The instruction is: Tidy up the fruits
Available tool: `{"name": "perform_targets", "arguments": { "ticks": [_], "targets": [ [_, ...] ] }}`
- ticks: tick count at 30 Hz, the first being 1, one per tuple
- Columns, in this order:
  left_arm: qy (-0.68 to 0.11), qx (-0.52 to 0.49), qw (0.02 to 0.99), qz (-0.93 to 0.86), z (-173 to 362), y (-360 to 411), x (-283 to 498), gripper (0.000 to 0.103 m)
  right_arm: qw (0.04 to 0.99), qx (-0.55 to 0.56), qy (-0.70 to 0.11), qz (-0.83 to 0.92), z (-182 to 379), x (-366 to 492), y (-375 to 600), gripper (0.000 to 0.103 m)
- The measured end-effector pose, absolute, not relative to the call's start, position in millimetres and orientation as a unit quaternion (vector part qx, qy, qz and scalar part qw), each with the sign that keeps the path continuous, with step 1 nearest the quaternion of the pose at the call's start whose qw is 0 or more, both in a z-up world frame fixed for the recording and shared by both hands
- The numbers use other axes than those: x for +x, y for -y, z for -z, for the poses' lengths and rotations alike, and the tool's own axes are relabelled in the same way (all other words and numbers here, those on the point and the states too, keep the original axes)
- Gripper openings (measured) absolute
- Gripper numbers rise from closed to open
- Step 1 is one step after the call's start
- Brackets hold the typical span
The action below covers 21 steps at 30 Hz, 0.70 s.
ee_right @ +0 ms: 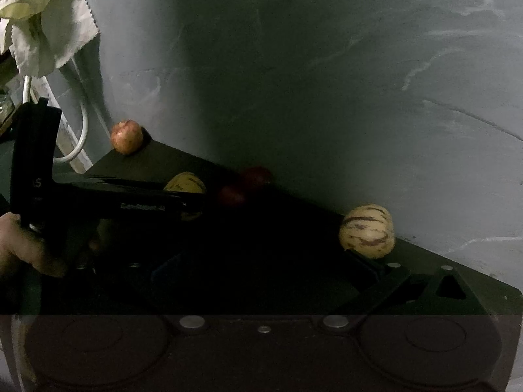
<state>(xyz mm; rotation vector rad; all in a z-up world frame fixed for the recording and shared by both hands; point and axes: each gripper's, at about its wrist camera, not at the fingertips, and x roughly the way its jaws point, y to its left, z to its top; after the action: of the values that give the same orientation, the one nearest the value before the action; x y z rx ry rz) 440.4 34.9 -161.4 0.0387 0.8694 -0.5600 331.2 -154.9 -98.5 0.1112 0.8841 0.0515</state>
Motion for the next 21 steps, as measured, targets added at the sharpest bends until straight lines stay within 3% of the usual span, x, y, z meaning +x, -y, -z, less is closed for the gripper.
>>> {"name": "perform_targets", "arguments": {
  "ticks": [2,5,8,21],
  "targets": [
    [-0.416,0.018,0.868,0.271,163,-34,442,0.068,0.902,0.049,-0.427,-0.031,102,336,151,0.1],
    [-0.419,0.012,0.863,0.282,164,-32,445,0.058,0.904,0.039,-0.424,-0.037,109,344,146,0.094],
    [-0.421,0.005,0.861,0.285,166,-33,448,0.057,0.905,0.037,-0.421,-0.039,119,357,141,0.091],
    [-0.434,-0.071,0.853,0.282,173,-62,462,0.056,0.911,0.045,-0.407,-0.045,149,390,135,0.058]
  ]
}}
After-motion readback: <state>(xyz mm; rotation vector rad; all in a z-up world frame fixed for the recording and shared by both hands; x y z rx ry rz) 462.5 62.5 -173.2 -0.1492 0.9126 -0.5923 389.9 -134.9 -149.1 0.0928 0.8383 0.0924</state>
